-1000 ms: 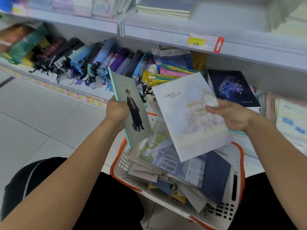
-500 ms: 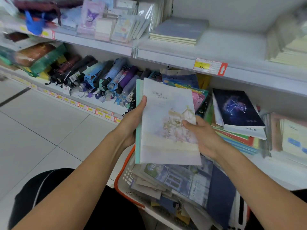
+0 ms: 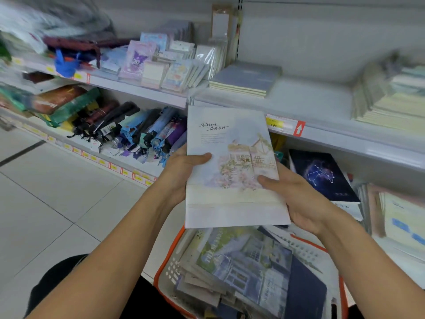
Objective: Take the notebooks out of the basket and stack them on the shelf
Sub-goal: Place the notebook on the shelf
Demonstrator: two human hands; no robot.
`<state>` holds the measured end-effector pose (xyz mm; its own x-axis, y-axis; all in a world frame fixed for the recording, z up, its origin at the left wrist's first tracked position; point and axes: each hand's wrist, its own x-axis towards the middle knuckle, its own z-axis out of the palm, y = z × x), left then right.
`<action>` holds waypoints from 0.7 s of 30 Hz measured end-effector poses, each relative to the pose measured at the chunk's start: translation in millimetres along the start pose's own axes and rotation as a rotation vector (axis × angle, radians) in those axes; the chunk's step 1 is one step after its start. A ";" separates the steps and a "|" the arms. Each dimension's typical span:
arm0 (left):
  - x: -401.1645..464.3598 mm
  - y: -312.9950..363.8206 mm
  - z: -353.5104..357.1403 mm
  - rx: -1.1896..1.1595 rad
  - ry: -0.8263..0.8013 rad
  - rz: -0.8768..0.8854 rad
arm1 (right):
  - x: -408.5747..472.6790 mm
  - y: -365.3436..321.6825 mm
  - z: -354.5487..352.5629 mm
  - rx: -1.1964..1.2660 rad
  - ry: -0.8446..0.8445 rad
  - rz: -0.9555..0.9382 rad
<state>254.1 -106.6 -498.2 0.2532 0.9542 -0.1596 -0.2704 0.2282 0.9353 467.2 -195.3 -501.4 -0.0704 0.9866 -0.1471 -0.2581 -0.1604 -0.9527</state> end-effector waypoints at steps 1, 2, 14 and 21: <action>6.3 12.0 4.5 -0.011 -0.013 0.014 | 1.9 -8.1 1.6 -0.011 0.005 -0.038; 12.9 25.2 9.8 -0.013 -0.029 0.017 | 6.8 -16.4 3.2 -0.024 0.039 -0.090; 147.4 105.1 59.3 0.223 0.087 0.011 | 161.9 -144.8 -19.2 0.028 0.409 -0.063; 224.6 110.8 58.5 0.376 0.186 0.066 | 225.9 -148.1 -37.2 -0.118 0.439 -0.053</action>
<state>335.3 121.7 -412.0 0.0656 0.9908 -0.1180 0.0860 0.1122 0.9900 525.4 52.4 -403.4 0.3615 0.9164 -0.1721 -0.1370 -0.1304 -0.9820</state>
